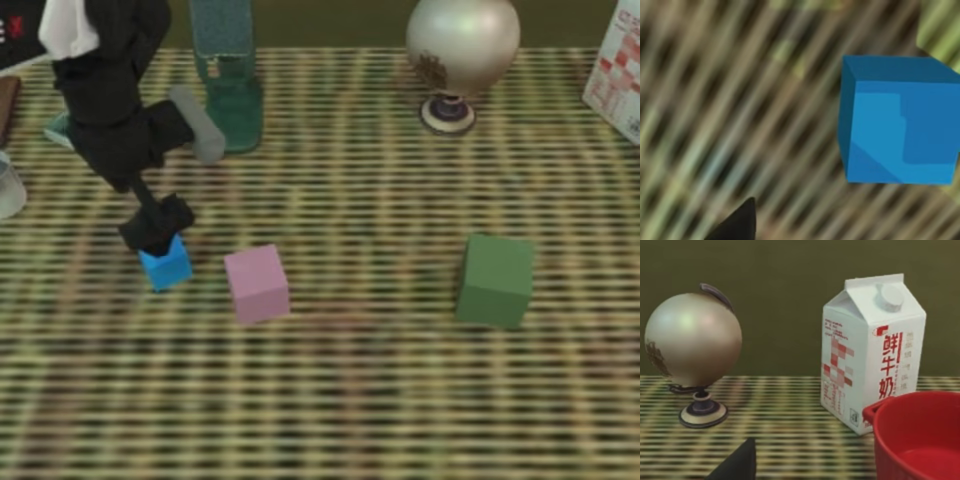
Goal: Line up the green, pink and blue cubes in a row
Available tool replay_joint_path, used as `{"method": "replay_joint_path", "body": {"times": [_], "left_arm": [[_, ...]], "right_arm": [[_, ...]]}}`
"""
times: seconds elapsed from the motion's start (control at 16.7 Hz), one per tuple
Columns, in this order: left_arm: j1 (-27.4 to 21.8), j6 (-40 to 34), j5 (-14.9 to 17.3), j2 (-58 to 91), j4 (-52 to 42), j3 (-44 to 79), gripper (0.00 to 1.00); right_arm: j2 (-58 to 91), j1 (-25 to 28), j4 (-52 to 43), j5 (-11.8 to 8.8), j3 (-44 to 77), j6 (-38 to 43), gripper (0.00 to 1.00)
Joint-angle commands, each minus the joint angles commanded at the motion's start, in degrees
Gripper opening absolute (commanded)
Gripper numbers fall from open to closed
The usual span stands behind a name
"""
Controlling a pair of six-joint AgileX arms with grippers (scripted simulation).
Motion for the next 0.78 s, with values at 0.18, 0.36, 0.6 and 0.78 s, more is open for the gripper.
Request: {"method": "replay_joint_path", "body": {"times": [0.18,0.36,0.6,0.78], "left_arm": [[0.0,0.1,0.0,0.3,-0.1,0.2,1.00],[0.3,0.1,0.0,0.2,0.2,-0.1,1.00],[0.1,0.2,0.0,2.8,6.4,-3.8,1.00],[0.1,0.2,0.0,5.7,13.7,-7.7,1.00]], "right_arm": [[0.0,0.0,0.0,0.0,0.0,0.0,1.00],[0.0,0.0,0.0,0.0,0.0,0.0,1.00],[0.0,0.0,0.0,0.0,0.0,0.0,1.00],[0.0,0.0,0.0,0.0,0.0,0.0,1.00]]}}
